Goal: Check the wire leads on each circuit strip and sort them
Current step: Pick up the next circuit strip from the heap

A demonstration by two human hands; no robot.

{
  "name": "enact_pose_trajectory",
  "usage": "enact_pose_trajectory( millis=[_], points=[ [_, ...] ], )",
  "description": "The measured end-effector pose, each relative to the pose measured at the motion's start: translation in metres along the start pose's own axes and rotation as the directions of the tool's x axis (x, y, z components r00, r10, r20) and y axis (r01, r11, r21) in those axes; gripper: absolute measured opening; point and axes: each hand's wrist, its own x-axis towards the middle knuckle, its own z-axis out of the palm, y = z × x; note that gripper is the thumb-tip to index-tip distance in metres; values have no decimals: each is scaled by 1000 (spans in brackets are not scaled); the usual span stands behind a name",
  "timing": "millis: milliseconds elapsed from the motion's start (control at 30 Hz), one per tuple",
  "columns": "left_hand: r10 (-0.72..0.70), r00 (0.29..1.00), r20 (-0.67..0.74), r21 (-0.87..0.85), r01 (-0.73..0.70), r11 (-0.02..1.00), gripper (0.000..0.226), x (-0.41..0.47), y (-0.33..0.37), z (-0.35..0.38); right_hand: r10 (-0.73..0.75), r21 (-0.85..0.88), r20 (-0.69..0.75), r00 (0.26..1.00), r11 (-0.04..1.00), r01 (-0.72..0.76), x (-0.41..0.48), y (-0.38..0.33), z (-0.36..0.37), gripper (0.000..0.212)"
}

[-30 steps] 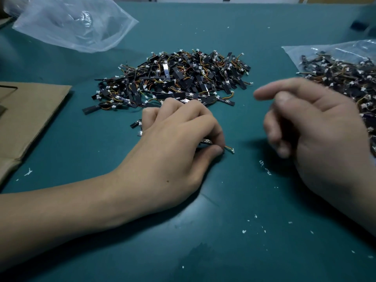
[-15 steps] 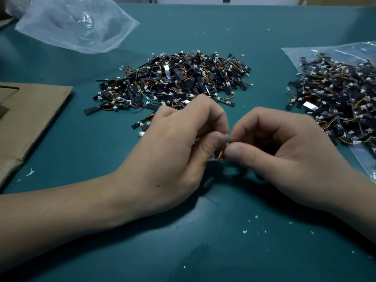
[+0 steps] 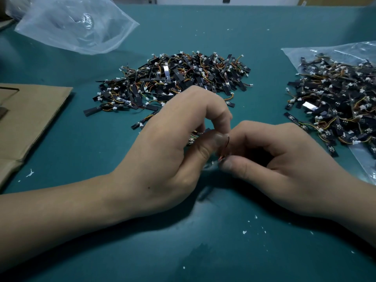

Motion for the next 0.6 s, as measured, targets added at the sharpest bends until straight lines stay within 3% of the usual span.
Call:
enact_pose_trajectory(
  millis=[33, 133, 267, 333, 367, 467, 600],
  points=[
    [-33, 998, 53, -19, 34, 999, 23, 2, 1, -1, -1, 3, -4, 1000, 1000, 1, -1, 0, 0, 6],
    [-1, 987, -161, -186, -29, 982, 21, -13, -2, -3, 3, 47, -36, 999, 999, -2, -3, 1, -1, 12],
    [-134, 971, -199, -333, 62, 941, 14, -19, -15, -3, 46, 180, -111, 993, 983, -26, -5, 2, -1, 16],
    [-136, 976, -168, -392, 61, 918, 6, -17, -15, -6, 56, 214, -161, 985, 977, -20, -6, 1, -1, 17],
    [-118, 984, -133, -396, 57, 917, 14, -19, -14, -7, 53, 214, -179, 982, 977, -14, -6, 1, -1, 17],
    [-18, 1000, -6, -238, 16, 971, 26, -24, -9, -7, 33, 177, -208, 978, 984, 4, -6, -2, -2, 17],
    [94, 993, -71, -11, -95, 995, 29, -26, -6, -7, 21, 124, -188, 982, 992, 3, -6, -3, -3, 19]
  ],
)
